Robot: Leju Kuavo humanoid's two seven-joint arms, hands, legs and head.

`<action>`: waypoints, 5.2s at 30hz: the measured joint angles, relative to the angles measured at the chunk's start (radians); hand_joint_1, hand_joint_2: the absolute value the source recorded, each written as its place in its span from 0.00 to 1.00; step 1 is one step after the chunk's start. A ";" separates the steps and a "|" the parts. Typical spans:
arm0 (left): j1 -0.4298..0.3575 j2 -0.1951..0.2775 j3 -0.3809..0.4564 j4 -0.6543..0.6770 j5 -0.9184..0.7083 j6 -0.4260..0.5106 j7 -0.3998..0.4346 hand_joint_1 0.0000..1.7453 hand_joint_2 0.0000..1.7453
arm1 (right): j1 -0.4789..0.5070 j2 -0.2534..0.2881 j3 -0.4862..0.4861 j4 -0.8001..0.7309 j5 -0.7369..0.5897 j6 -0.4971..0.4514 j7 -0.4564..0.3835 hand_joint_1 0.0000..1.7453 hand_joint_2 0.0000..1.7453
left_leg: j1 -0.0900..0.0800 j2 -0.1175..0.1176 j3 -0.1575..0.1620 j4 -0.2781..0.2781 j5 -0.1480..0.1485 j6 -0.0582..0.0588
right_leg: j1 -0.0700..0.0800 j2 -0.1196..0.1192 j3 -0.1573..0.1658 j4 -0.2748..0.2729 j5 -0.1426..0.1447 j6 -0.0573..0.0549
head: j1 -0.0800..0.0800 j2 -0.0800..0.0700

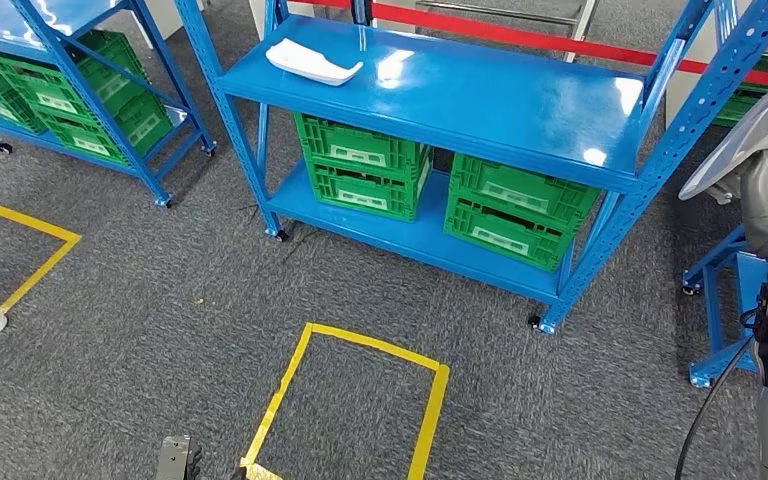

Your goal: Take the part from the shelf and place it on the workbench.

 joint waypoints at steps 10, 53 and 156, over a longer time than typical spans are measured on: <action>-0.006 0.003 0.014 -0.010 -0.004 0.005 0.001 0.00 1.00 | 0.021 0.009 -0.010 -0.013 0.021 -0.036 0.002 0.95 1.00 | -0.026 0.007 0.122 -0.303 0.091 0.059 | -0.011 -0.003 -0.060 0.088 -0.061 0.015 | 0.004 0.000; 0.018 -0.013 0.086 -0.027 -0.068 0.012 -0.014 0.00 1.00 | -0.023 0.042 0.038 0.023 0.127 -0.045 0.020 0.95 1.00 | -0.020 -0.084 0.001 -0.194 0.091 0.016 | -0.021 0.005 0.049 0.012 -0.062 0.027 | 0.001 0.000; 0.050 -0.008 0.250 -0.096 -0.278 -0.118 -0.027 0.00 1.00 | 0.019 -0.018 0.059 0.002 0.142 0.007 0.040 0.95 1.00 | -0.075 0.064 -0.036 -0.145 0.103 0.094 | 0.021 -0.084 0.076 0.027 -0.094 -0.005 | -0.001 0.000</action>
